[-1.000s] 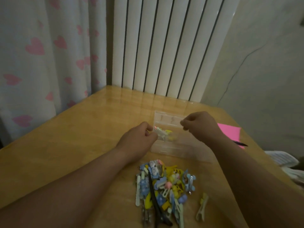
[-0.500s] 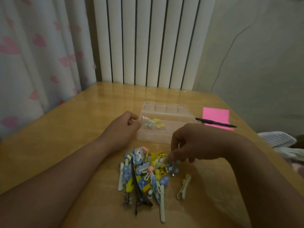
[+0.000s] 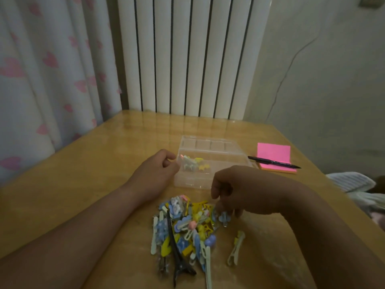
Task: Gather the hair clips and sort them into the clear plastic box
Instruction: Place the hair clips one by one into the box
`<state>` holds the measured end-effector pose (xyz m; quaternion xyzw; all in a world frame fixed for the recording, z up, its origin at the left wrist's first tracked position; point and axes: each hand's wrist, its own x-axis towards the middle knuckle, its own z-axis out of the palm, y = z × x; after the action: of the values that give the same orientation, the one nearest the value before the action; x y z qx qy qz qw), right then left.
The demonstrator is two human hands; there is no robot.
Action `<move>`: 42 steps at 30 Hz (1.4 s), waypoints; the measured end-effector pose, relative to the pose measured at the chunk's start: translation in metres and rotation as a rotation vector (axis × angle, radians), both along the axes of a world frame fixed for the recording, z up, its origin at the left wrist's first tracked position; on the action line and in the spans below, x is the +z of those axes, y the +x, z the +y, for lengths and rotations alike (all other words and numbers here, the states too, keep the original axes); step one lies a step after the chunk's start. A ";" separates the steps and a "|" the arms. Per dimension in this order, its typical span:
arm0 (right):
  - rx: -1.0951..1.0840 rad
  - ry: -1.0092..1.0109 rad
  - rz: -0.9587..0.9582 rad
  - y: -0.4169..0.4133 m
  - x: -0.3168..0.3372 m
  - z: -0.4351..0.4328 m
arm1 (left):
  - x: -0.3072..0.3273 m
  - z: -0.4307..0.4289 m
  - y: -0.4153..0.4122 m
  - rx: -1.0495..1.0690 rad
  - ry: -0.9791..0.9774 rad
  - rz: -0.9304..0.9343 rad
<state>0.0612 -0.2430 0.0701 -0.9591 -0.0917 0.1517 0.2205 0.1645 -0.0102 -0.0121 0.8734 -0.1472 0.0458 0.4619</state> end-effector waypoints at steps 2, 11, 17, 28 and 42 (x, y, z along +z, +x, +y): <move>0.013 -0.076 -0.085 0.001 -0.001 0.004 | 0.000 0.000 0.000 -0.001 -0.003 0.005; -0.047 -0.186 -0.102 -0.005 0.003 0.007 | 0.003 -0.001 -0.002 -0.019 -0.012 0.037; -0.035 -0.327 -0.085 -0.003 -0.004 0.008 | 0.004 -0.001 -0.004 -0.016 0.002 0.030; 0.082 -0.017 -0.279 -0.003 0.003 0.001 | 0.006 -0.007 -0.005 -0.003 0.009 -0.036; -0.461 0.292 -0.481 0.058 -0.005 -0.024 | -0.001 -0.004 0.002 0.033 0.002 0.009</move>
<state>0.1191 -0.2667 0.0652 -0.9213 0.0572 -0.1465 0.3555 0.1662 -0.0139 -0.0132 0.8764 -0.1308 0.0493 0.4608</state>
